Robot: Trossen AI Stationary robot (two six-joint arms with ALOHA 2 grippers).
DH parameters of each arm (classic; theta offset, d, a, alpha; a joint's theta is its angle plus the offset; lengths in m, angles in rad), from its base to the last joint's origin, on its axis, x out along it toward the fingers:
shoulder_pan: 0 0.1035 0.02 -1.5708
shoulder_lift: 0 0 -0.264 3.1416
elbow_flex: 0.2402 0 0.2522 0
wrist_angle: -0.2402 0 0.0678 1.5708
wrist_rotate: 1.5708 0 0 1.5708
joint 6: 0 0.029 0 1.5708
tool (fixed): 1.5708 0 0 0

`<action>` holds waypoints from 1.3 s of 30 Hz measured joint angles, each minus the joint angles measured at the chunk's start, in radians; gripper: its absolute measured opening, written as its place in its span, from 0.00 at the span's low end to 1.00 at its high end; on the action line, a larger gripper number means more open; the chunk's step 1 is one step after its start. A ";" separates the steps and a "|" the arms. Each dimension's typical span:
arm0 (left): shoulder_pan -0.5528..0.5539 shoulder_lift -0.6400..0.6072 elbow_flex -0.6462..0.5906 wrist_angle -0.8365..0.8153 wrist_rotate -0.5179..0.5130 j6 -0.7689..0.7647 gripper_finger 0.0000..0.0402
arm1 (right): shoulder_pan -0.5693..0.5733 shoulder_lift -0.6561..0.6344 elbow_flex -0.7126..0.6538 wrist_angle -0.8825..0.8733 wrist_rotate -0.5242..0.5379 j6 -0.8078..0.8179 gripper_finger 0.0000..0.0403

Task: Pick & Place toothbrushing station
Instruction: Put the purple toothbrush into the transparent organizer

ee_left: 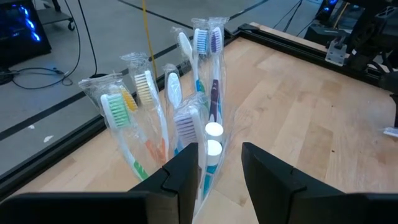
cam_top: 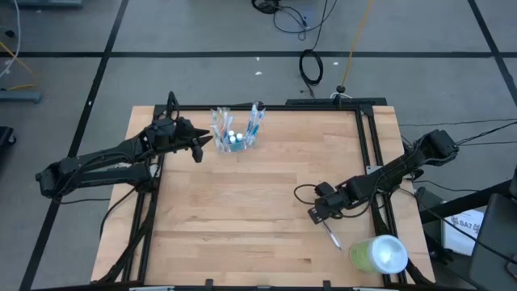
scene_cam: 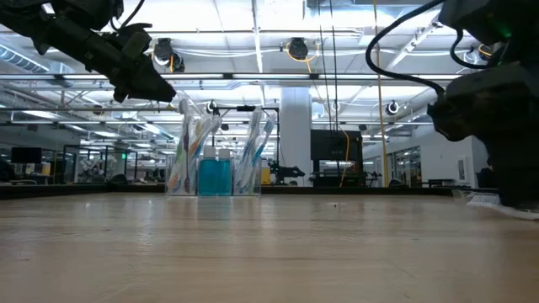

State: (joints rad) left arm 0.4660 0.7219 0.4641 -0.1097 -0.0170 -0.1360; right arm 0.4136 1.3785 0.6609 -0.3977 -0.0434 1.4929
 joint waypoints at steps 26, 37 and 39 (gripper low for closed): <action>0.000 0.000 0.000 0.000 0.000 0.002 0.32 | -0.073 0.017 -0.020 0.281 0.129 -0.282 0.02; 0.000 0.000 0.000 0.001 -0.007 0.002 0.32 | -0.302 0.017 -0.019 1.156 0.156 -1.095 0.01; 0.000 0.000 0.000 0.001 -0.009 0.002 0.32 | -0.345 0.016 -0.019 1.312 0.159 -1.253 0.00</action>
State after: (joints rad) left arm 0.4659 0.7219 0.4641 -0.1085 -0.0257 -0.1337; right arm 0.0683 1.3944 0.6418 0.9140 0.1154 0.2402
